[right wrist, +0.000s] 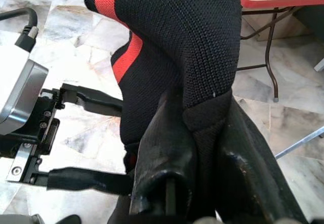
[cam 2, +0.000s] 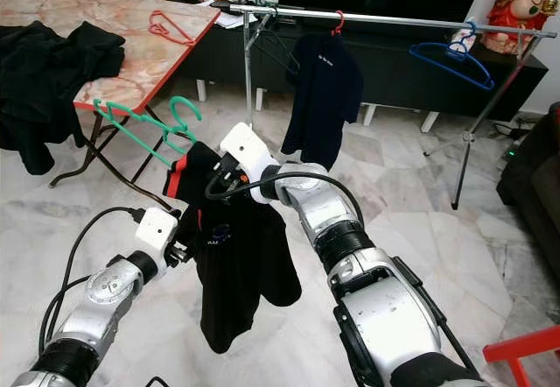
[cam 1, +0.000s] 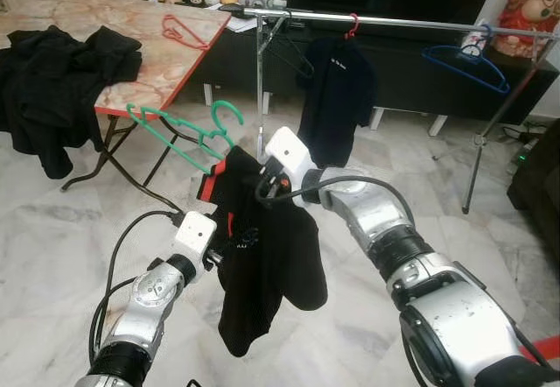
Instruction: Hang hanger
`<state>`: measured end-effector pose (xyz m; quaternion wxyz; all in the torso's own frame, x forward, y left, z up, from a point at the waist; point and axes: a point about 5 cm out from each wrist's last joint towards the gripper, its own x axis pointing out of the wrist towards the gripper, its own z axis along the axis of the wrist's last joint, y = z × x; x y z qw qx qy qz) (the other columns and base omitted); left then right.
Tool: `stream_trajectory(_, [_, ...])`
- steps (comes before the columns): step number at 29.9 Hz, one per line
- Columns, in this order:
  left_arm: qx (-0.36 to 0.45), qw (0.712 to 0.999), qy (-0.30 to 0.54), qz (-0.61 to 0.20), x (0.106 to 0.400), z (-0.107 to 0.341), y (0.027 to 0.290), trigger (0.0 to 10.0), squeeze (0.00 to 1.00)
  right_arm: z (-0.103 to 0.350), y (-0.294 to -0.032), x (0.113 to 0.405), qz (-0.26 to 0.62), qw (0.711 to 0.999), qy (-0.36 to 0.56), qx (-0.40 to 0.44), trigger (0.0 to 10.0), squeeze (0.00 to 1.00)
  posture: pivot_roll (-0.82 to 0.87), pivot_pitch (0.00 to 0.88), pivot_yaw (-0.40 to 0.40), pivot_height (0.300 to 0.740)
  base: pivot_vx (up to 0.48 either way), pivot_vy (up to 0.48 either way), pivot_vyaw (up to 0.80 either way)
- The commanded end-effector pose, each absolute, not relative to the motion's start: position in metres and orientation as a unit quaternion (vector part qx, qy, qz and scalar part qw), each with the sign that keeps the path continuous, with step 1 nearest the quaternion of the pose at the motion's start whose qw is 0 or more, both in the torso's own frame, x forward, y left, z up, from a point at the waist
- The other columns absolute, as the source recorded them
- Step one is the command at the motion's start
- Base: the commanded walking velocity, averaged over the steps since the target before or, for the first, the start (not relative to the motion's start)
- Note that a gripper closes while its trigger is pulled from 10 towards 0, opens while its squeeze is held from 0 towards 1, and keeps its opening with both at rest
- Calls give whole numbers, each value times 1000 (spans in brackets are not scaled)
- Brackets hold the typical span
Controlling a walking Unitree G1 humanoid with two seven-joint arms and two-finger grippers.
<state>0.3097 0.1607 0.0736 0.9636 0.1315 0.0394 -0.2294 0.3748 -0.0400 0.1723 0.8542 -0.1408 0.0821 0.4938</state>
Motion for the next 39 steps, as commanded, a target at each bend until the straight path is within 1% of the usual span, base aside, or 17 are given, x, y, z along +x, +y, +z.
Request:
stream_trajectory(1, [130, 963, 41, -232, 309, 74, 159, 10000, 1000, 187, -39, 379, 491, 857, 57, -145, 0, 0, 33, 0, -84, 740, 0, 0, 0])
stream_trajectory(2, [139, 965, 38, -217, 311, 76, 161, 10000, 1000, 188, -38, 379, 494, 855, 55, -145, 0, 0, 33, 0, -84, 740, 0, 0, 0])
stream_trajectory(3, [146, 967, 36, -207, 313, 77, 163, 10000, 424, 188, -38, 378, 496, 855, 54, -144, 0, 0, 33, 0, -84, 740, 0, 0, 0])
stream_trajectory(4, [149, 967, 34, -201, 314, 78, 163, 10000, 424, 188, -37, 378, 497, 854, 54, -144, 0, 0, 33, 0, -84, 740, 0, 0, 0])
stream_trajectory(5, [152, 968, 34, -194, 315, 79, 164, 10000, 0, 189, -37, 378, 497, 854, 53, -144, 0, 0, 32, 0, -84, 740, 0, 0, 0])
stream_trajectory(13, [162, 966, 46, -194, 314, 76, 166, 10000, 0, 188, -39, 378, 496, 854, 54, -146, 0, 0, 29, 0, -83, 740, 0, 0, 0])
stream_trajectory(22, [180, 971, 56, -144, 317, 74, 175, 10000, 0, 189, -38, 378, 502, 851, 52, -146, 0, 0, 30, 0, -82, 740, 0, 0, 0])
stream_trajectory(27, [175, 975, 53, -126, 318, 75, 178, 10000, 0, 188, -38, 377, 505, 849, 53, -147, 0, 0, 29, 0, -82, 740, 0, 0, 0])
stream_trajectory(35, [155, 976, 46, -145, 319, 77, 168, 10000, 0, 190, -28, 369, 539, 828, 43, -149, 0, 0, 30, 0, -81, 740, 0, 0, 0])
stream_trajectory(39, [157, 976, 45, -147, 319, 76, 166, 10000, 0, 191, -25, 367, 544, 825, 40, -148, 0, 0, 30, 0, -81, 740, 0, 0, 0])
